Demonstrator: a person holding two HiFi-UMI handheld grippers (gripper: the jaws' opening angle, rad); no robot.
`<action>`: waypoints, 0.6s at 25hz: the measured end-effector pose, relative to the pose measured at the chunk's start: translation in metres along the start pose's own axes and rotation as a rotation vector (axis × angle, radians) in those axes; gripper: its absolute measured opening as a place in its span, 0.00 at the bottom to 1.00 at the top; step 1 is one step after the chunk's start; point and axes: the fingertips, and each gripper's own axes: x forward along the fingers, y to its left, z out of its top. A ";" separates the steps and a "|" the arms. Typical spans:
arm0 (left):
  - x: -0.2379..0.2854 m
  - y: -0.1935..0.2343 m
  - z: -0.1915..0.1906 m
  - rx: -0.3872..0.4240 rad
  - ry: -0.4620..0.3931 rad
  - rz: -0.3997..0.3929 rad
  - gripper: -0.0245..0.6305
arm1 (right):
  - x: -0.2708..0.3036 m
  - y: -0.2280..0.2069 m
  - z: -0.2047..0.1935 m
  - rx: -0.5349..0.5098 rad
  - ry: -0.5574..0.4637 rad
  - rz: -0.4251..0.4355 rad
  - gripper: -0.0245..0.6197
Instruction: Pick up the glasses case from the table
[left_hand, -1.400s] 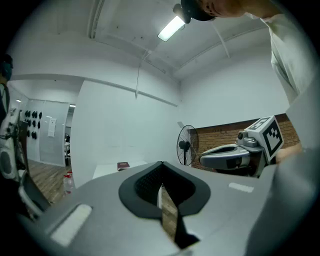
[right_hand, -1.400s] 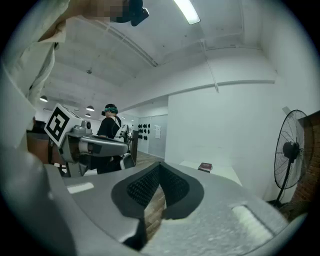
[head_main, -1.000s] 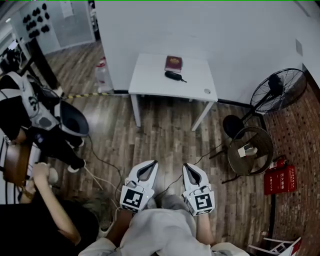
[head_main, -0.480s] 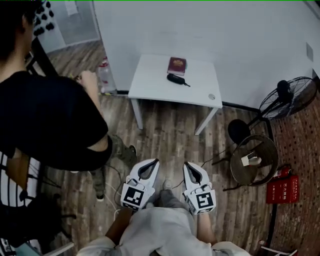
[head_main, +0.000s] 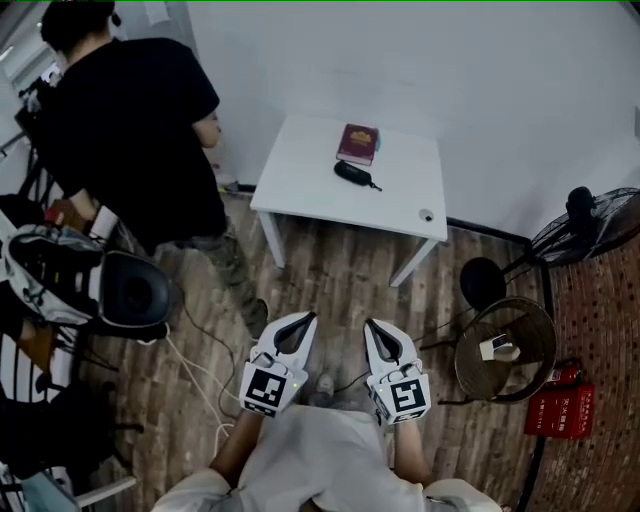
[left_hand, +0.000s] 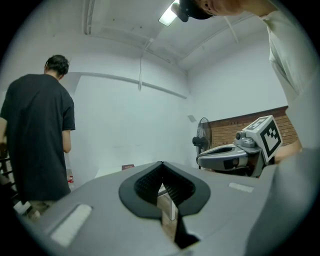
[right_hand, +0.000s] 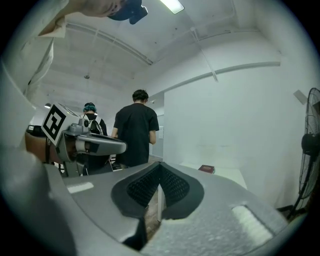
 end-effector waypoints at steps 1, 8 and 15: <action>0.005 0.001 0.001 0.000 -0.001 0.012 0.07 | 0.003 -0.005 -0.001 -0.001 0.004 0.010 0.05; 0.042 0.021 0.000 0.000 0.020 0.051 0.07 | 0.037 -0.033 0.006 -0.004 -0.006 0.047 0.05; 0.071 0.040 -0.002 -0.002 0.021 0.054 0.07 | 0.067 -0.055 0.001 0.001 0.007 0.045 0.05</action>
